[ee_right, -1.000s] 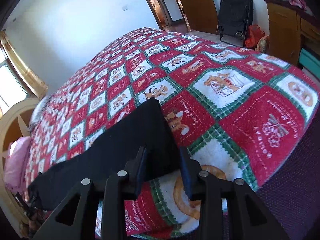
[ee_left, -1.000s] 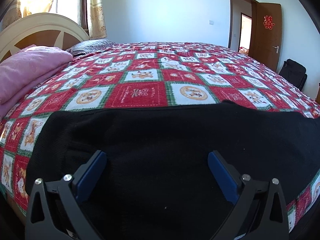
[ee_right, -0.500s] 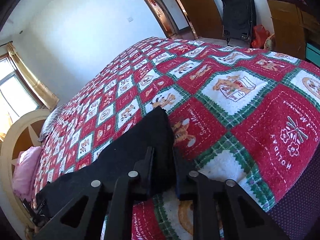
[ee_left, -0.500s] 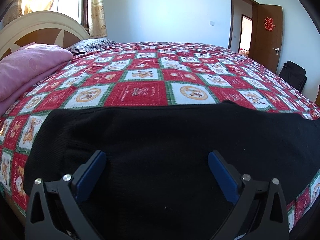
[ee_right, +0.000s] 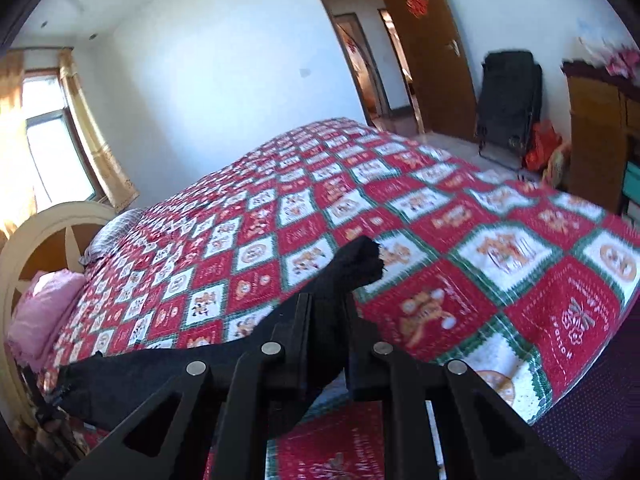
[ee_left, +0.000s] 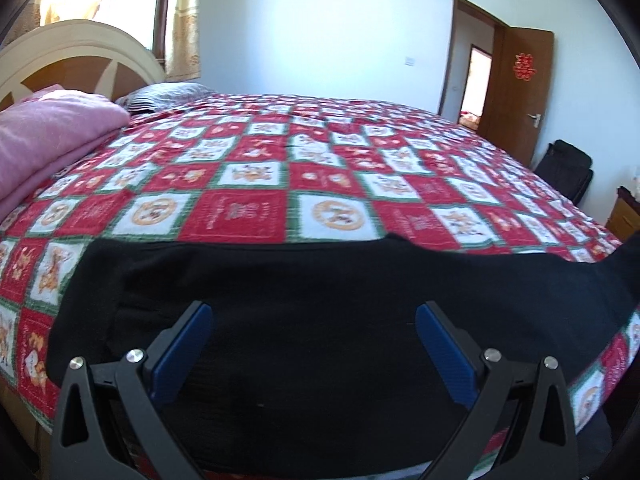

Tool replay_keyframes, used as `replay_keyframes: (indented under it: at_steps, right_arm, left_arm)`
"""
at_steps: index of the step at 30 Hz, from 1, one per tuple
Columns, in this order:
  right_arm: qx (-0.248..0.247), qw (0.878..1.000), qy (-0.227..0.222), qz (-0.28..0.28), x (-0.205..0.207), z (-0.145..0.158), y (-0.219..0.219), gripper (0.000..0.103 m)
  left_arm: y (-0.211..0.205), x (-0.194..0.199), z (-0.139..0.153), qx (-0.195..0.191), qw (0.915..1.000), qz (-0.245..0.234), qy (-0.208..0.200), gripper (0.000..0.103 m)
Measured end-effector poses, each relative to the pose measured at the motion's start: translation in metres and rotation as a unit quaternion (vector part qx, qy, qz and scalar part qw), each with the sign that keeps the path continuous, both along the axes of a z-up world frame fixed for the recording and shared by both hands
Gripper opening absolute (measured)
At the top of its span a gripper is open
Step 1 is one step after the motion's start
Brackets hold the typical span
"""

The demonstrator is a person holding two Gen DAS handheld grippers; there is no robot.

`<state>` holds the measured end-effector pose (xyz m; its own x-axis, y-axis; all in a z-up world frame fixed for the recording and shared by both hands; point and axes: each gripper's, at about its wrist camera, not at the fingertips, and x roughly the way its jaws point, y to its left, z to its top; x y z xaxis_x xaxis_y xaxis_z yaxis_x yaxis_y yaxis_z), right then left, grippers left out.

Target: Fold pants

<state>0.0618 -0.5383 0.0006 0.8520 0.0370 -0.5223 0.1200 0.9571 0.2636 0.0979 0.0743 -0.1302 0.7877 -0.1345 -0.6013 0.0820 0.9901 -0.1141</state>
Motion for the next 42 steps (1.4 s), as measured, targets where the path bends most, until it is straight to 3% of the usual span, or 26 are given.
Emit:
replay_keyframes:
  at_steps: [7,14,20,25,28,30,32,34,37,40,42]
  right_arm:
    - [-0.064,0.996,-0.020,0.056,-0.002,0.021,0.066,0.014]
    - [-0.094,0.986,-0.015,0.135,0.010,0.018,0.140,0.014]
    - [-0.102,0.976,0.012,0.194,0.029,-0.010,0.199,0.014]
    - [-0.113,0.961,0.069,0.244,0.046,-0.061,0.246,0.014]
    - [-0.119,0.946,0.114,0.280,0.053,-0.091,0.265,0.014]
    - [-0.125,0.936,0.145,0.294,0.054,-0.101,0.268,0.019]
    - [-0.107,0.933,0.151,0.308,0.050,-0.098,0.259,0.035]
    - [-0.079,0.935,0.136,0.319,0.042,-0.087,0.242,0.046]
    - [-0.064,0.946,0.103,0.302,0.033,-0.072,0.210,0.048]
    - [-0.041,0.965,0.076,0.247,0.033,-0.067,0.170,0.050]
    - [-0.011,0.978,0.068,0.195,0.037,-0.070,0.143,0.050]
  left_arm:
    - [-0.019,-0.002,-0.001,-0.023,0.9987,-0.044,0.011,0.103]
    - [-0.033,-0.008,0.000,-0.031,0.9968,-0.072,0.014,0.103]
    - [-0.045,-0.011,-0.001,-0.041,0.9945,-0.094,0.019,0.103]
    - [-0.063,-0.011,0.000,-0.055,0.9906,-0.123,0.025,0.103]
    - [-0.079,-0.007,0.002,-0.066,0.9865,-0.147,0.030,0.103]
    - [-0.094,-0.003,0.004,-0.076,0.9823,-0.166,0.039,0.103]
    - [-0.109,-0.002,0.007,-0.081,0.9781,-0.187,0.044,0.103]
    - [-0.130,0.000,0.010,-0.089,0.9717,-0.213,0.051,0.103]
    - [-0.162,0.003,0.010,-0.100,0.9616,-0.247,0.068,0.101]
    - [-0.194,0.013,0.004,-0.118,0.9474,-0.278,0.106,0.085]
    - [-0.215,0.021,-0.002,-0.119,0.9419,-0.286,0.129,0.083]
